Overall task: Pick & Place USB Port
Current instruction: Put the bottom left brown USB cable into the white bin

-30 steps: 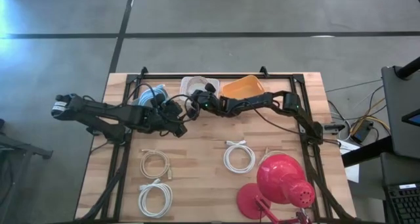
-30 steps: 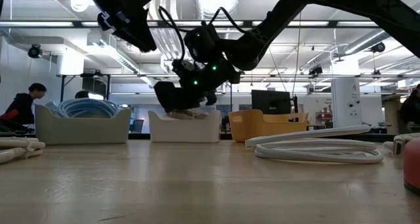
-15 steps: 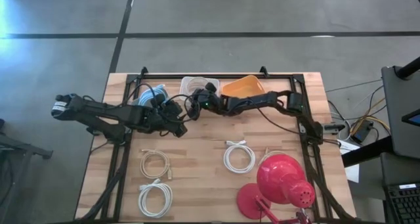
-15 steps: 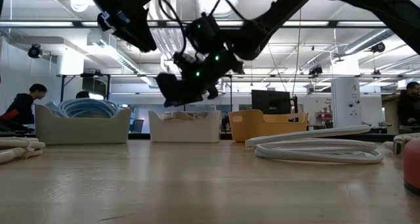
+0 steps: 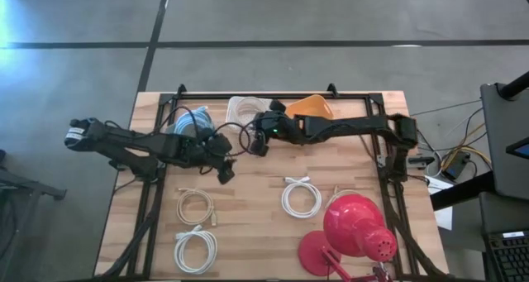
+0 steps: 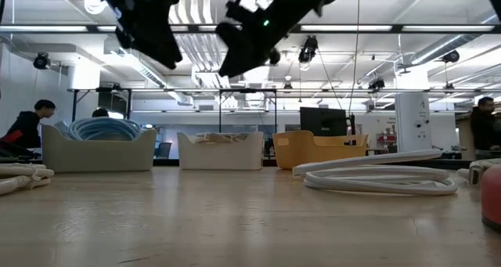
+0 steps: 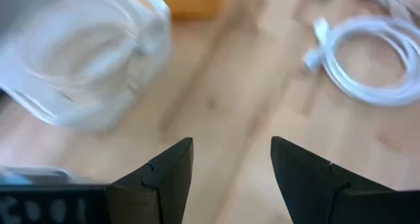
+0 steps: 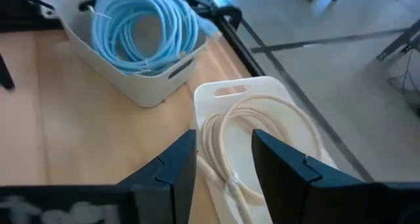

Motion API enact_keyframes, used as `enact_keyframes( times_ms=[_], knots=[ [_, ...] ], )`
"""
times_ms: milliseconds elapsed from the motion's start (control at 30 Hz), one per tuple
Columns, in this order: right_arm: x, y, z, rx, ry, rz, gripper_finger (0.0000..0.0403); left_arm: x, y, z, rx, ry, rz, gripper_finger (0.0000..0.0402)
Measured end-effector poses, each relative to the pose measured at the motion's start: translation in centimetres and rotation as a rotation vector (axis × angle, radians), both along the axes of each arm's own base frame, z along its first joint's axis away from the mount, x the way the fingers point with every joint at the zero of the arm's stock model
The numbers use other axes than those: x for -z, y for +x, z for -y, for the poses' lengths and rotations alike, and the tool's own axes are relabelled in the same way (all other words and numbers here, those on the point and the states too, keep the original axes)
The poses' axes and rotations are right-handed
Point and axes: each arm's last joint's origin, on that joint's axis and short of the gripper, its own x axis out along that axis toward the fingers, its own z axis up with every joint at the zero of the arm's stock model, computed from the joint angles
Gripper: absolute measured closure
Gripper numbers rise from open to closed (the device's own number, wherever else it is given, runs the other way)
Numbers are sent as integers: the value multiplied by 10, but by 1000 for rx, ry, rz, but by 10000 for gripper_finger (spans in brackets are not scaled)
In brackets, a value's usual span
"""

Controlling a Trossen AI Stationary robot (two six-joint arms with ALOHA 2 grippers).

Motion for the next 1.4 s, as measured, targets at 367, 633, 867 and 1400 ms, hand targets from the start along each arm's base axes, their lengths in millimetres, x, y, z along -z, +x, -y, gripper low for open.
enact_keyframes(
  times_ms=[367,633,867,1400],
  knots=[
    [-3,-84,-29,-5,78,61,284,74,-30,38,53,-403,-228,188],
    [25,-123,-31,26,133,242,287,94,-45,67,-57,-700,-283,188],
    [31,-136,-31,23,132,284,284,99,-50,75,-131,-763,-270,188],
    [37,-140,-32,24,132,267,303,138,-35,81,-184,-640,-372,188]
  ],
)
